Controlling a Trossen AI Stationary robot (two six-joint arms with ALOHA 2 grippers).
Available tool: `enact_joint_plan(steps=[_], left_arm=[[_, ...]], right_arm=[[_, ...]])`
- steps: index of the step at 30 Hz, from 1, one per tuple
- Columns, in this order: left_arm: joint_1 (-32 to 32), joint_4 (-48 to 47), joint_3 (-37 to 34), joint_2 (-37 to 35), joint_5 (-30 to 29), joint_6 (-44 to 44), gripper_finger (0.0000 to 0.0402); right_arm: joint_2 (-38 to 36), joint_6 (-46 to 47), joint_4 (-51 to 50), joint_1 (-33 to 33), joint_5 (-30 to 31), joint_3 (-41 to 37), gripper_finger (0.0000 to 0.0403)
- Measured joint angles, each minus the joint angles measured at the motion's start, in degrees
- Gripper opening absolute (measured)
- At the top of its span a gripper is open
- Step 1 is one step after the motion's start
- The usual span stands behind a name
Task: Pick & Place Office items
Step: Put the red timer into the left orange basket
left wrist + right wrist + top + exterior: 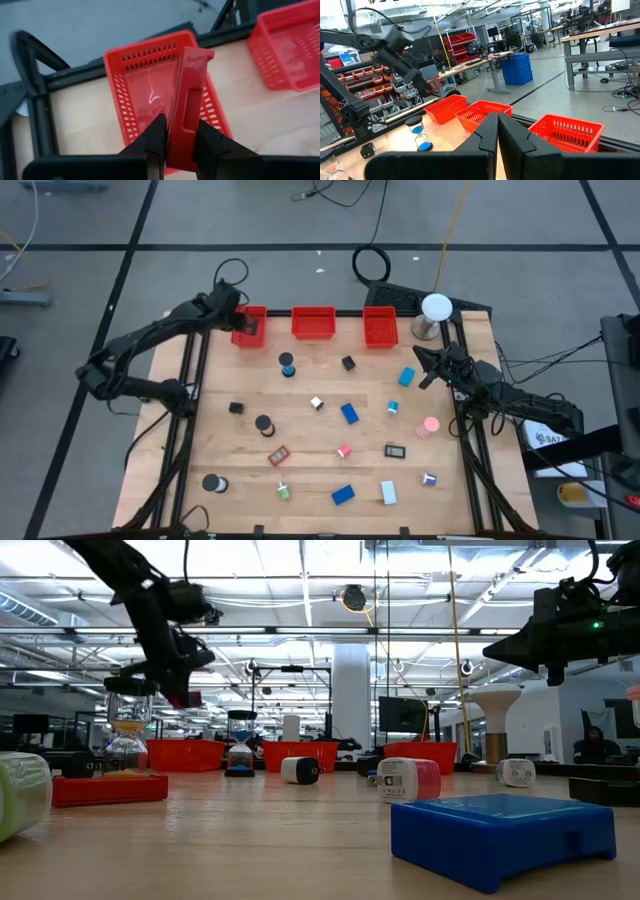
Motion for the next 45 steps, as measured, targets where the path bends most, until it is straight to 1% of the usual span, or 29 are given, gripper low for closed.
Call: enact_joint_plan(steps=[6, 13, 18, 23, 27, 36, 39, 42, 45], left_arm=[[1.54, 2.18, 0.0, 4.66, 1.23, 0.67, 0.0059], [4.48, 4.94, -0.02, 7.13, 1.81, -0.86, 0.0059], [6.07, 5.4, -0.02, 7.3, 2.39, -1.82, 0.0059], [6.11, 6.2, -0.03, 7.3, 2.42, -1.91, 0.0059], [6.86, 6.62, -0.04, 7.3, 0.06, -3.16, 0.0059], [7.52, 6.62, -0.07, 7.3, 0.47, -4.89, 0.0059], [7.58, 6.64, -0.07, 7.3, -1.02, -4.51, 0.0059], [7.69, 7.13, -0.07, 7.3, 0.57, -4.97, 0.0059], [5.94, 7.76, -0.07, 7.32, 1.88, -5.19, 0.0059]], right_arm=[[0.01, 0.0, 0.02, -0.01, 0.0, 0.0, 0.0004], [0.02, 0.0, 0.0, 0.0, 0.0, 0.0, 0.0004], [0.01, 0.02, 0.01, -0.02, 0.0, 0.01, 0.0004], [0.02, 0.0, 0.02, 0.0, 0.0, 0.02, 0.0004], [0.02, 0.01, 0.0, -0.02, 0.0, 0.02, 0.0004], [0.0, 0.0, 0.02, -0.02, 0.0, 0.0, 0.0004], [0.0, 0.02, 0.02, 0.0, 0.0, 0.0, 0.0004], [0.0, 0.0, 0.01, -0.02, 0.0, 0.02, 0.0004], [0.0, 0.01, 0.0, -0.01, 0.0, 0.01, 0.0004]])
